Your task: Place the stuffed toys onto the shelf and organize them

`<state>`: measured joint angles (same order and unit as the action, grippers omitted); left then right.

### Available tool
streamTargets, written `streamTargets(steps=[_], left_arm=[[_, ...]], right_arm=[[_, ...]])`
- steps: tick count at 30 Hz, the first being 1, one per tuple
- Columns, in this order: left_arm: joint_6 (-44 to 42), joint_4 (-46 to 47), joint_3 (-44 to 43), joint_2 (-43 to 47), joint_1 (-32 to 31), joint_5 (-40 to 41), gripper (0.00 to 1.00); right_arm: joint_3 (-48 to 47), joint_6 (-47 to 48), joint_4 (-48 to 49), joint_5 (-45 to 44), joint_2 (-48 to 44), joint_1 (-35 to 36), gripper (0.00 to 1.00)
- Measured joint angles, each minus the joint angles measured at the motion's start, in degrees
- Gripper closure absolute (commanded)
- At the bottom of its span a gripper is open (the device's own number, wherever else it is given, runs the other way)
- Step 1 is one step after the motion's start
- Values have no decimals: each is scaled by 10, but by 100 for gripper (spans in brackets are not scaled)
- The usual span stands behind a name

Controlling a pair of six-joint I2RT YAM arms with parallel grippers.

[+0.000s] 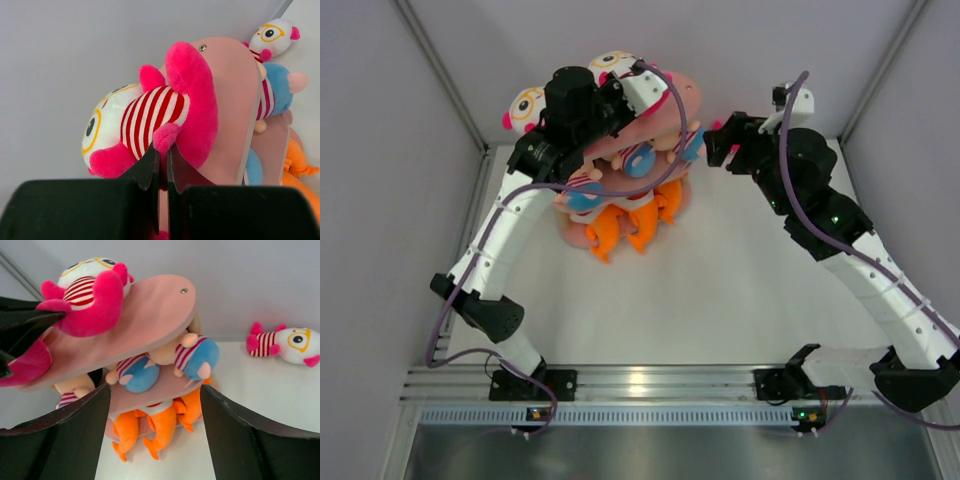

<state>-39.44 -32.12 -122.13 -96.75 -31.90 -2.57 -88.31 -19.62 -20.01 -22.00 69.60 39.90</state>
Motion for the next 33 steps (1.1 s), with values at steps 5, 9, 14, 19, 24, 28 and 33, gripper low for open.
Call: streamTargets(steps=[5,9,14,19,24,28,33], left_arm=[[7,8,34,10,0,20,100],[17,10,53,27,1,51,100],[23,12,75,60,2,65,100],[27,17,90,80,2,67,81],[40,16,126,97,2,56,33],[58,3,129,100,2,36,11],[75,-28,116,107,0,9,6]], right_arm=[[5,-14,-15,26,-8,-87,28],[35,-28,-23,46,-7,-133,28],[80,-39,-28,72,-4,-148,27],[88,-44,-34,87,-2,-153,26],[90,-46,-32,97,-2,-162,22],[92,-47,-31,110,5,-186,22],[91,-55,-15,123,50,-254,21]])
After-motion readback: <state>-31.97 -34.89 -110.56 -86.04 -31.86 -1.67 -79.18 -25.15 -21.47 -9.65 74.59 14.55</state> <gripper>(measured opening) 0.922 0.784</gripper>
